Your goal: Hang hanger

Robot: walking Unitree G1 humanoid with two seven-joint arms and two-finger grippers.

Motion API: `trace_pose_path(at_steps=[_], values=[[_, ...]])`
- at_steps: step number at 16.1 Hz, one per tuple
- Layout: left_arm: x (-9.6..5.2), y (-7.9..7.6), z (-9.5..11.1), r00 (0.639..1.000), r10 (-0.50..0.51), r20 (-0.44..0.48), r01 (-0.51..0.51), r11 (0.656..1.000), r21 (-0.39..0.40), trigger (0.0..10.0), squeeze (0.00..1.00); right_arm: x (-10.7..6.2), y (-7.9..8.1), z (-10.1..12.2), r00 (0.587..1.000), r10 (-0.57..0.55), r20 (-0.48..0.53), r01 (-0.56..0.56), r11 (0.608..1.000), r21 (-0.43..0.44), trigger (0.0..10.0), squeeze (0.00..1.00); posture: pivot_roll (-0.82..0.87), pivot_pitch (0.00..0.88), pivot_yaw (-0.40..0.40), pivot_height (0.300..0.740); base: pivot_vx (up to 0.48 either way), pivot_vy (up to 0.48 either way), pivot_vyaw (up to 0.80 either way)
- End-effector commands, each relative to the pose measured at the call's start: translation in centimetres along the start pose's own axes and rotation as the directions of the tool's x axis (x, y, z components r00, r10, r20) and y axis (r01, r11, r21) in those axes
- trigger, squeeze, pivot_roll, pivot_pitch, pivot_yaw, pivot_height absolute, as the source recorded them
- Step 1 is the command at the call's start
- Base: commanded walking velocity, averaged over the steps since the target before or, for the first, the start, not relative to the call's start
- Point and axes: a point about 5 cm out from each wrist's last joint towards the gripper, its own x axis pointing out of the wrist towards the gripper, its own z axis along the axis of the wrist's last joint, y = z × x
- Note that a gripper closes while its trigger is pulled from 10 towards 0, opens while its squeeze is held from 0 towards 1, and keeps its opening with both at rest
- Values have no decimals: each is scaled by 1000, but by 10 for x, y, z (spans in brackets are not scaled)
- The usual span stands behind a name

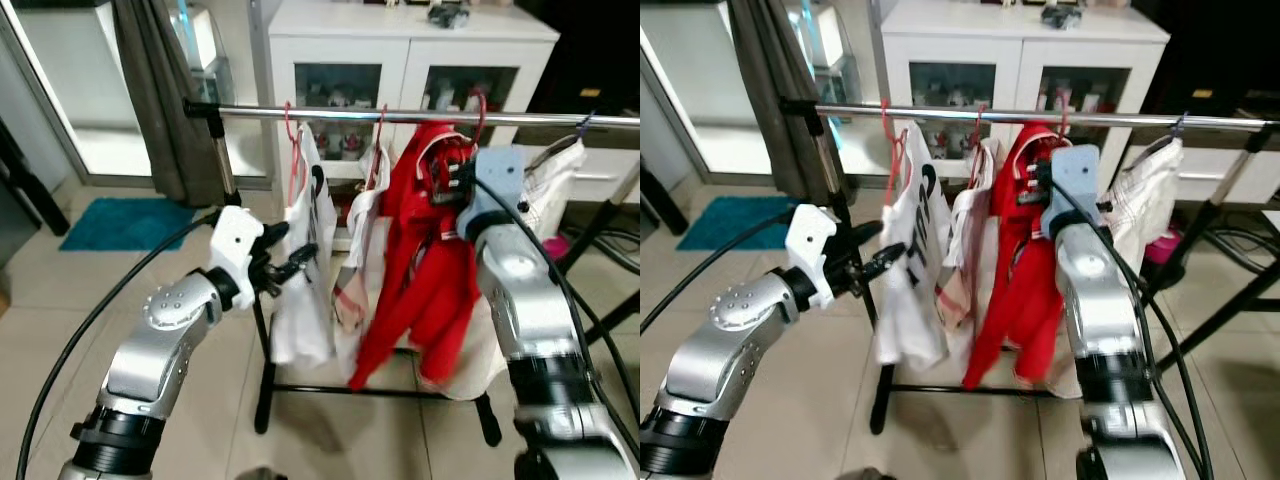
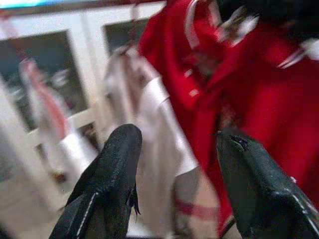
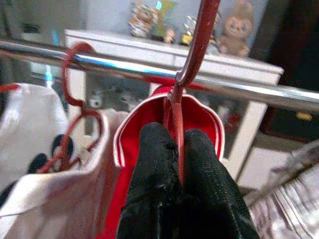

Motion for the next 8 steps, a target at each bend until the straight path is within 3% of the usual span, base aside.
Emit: trace_pose_path(at_steps=[1, 5, 8], values=[[2, -5, 10, 997, -67, 24, 67, 998, 14, 10000, 0, 8, -10, 7, 999, -51, 16, 51, 999, 13, 10000, 0, -48, 0, 24, 740, 0, 0, 0], [2, -7, 20, 989, -148, 29, 147, 989, 14, 10000, 0, 41, -5, 6, 997, 26, -68, -26, 1000, 0, 10000, 0, -32, 0, 46, 740, 0, 0, 0], [-1, -8, 24, 984, -178, 26, 177, 984, 20, 10000, 0, 52, -2, 13, 996, 44, -81, -44, 999, -8, 10000, 0, -7, 0, 39, 740, 0, 0, 0]])
